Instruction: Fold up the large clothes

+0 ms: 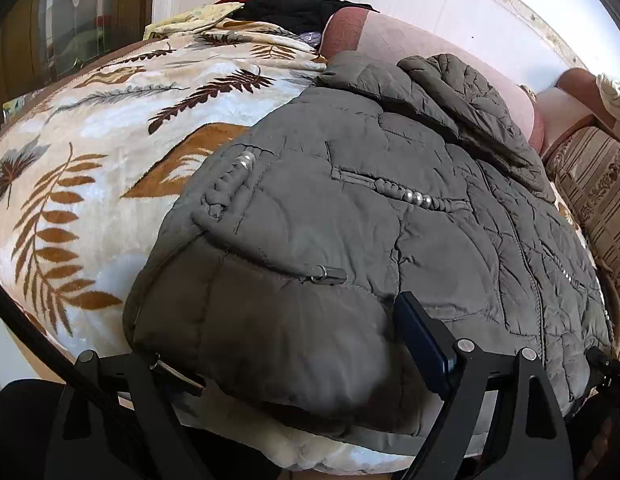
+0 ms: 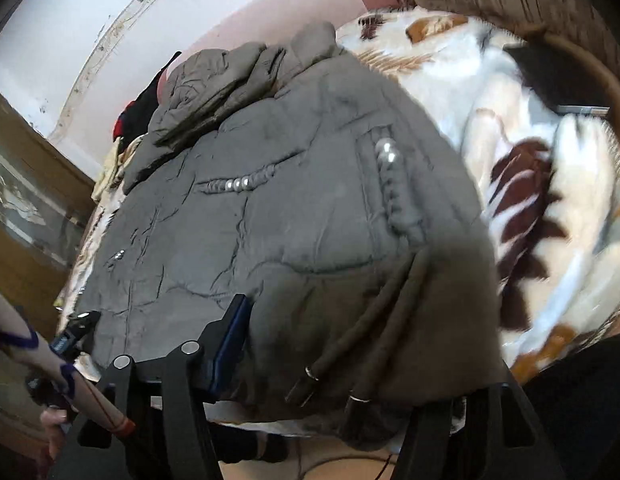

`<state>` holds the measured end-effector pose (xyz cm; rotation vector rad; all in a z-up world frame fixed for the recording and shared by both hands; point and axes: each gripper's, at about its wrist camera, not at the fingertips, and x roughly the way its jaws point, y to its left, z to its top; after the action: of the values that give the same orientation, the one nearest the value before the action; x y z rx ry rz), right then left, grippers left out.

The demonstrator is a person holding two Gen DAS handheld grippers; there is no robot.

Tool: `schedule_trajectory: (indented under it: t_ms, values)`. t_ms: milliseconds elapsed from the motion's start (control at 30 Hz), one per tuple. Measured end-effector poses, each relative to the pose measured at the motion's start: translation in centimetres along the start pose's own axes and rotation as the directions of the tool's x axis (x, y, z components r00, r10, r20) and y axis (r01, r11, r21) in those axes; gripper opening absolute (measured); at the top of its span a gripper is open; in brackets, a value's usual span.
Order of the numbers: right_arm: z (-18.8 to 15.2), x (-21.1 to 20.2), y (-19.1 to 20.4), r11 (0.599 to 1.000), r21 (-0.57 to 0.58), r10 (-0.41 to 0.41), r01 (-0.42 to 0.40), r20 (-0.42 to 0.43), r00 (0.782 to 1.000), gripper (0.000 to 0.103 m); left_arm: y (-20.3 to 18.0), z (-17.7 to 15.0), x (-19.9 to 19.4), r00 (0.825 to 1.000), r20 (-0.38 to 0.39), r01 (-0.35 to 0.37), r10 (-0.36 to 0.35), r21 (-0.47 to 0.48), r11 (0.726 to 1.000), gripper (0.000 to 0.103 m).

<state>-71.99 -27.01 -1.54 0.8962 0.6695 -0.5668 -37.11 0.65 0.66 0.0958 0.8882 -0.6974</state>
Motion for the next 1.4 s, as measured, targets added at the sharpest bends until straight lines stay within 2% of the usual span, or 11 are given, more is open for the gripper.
schedule_trajectory:
  t_ms: [67, 100, 267, 367, 433, 533, 567, 633, 867, 1067, 1400]
  values:
    - [0.0, -1.1, 0.6, 0.999, -0.037, 0.022, -0.021, 0.049, 0.999, 0.034, -0.2, -0.1, -0.3, 1.0, 0.019, 0.004, -0.005, 0.015, 1.0, 0.087]
    - [0.0, -1.6, 1.2, 0.997, -0.068, 0.025, -0.02, 0.077, 0.997, 0.032, -0.6, -0.2, -0.5, 0.999, 0.033, -0.001, 0.0, 0.033, 0.999, 0.085]
    - [-0.3, 0.2, 1.5, 0.996, -0.092, -0.011, 0.012, 0.01, 1.0, 0.031, -1.2, -0.3, -0.2, 0.999, 0.033, -0.026, 0.024, 0.063, 0.998, 0.083]
    - [-0.2, 0.8, 0.5, 0.999, -0.031, 0.019, -0.02, -0.036, 0.999, 0.045, -0.5, -0.1, 0.6, 1.0, -0.008, -0.012, 0.012, 0.016, 1.0, 0.087]
    - [-0.2, 0.8, 0.6, 0.999, -0.036, 0.021, -0.022, -0.036, 0.999, 0.046, -0.5, -0.1, 0.5, 1.0, -0.005, -0.007, 0.007, 0.021, 1.0, 0.087]
    - [-0.5, -0.4, 1.7, 0.995, -0.093, 0.039, -0.036, 0.029, 0.999, 0.023, -1.3, -0.4, -0.5, 0.999, 0.043, -0.006, 0.003, 0.07, 0.998, 0.073]
    - [-0.5, -1.0, 2.4, 0.991, -0.129, 0.032, -0.024, 0.063, 0.997, 0.021, -1.6, -0.5, -0.6, 0.998, 0.058, -0.024, 0.019, 0.088, 0.996, 0.07]
    - [-0.7, -0.9, 3.1, 0.986, -0.163, -0.001, 0.014, 0.078, 0.997, 0.021, -1.9, -0.5, -0.4, 0.997, 0.06, -0.06, 0.054, 0.11, 0.992, 0.065]
    - [-0.8, 1.0, 3.1, 0.98, -0.181, -0.084, 0.087, 0.024, 0.996, 0.028, -3.8, -1.2, 0.9, 0.978, 0.09, -0.202, 0.186, 0.219, 0.955, 0.068]
    - [-0.9, 1.4, 3.2, 0.978, -0.185, -0.094, 0.098, 0.028, 0.995, 0.033, -3.2, -1.0, 1.1, 0.978, 0.073, -0.208, 0.197, 0.195, 0.959, 0.076]
    - [-0.8, 1.5, 3.5, 0.975, -0.193, -0.107, 0.113, 0.041, 0.993, 0.034, -3.2, -1.0, 1.1, 0.977, 0.074, -0.212, 0.201, 0.191, 0.958, 0.077]
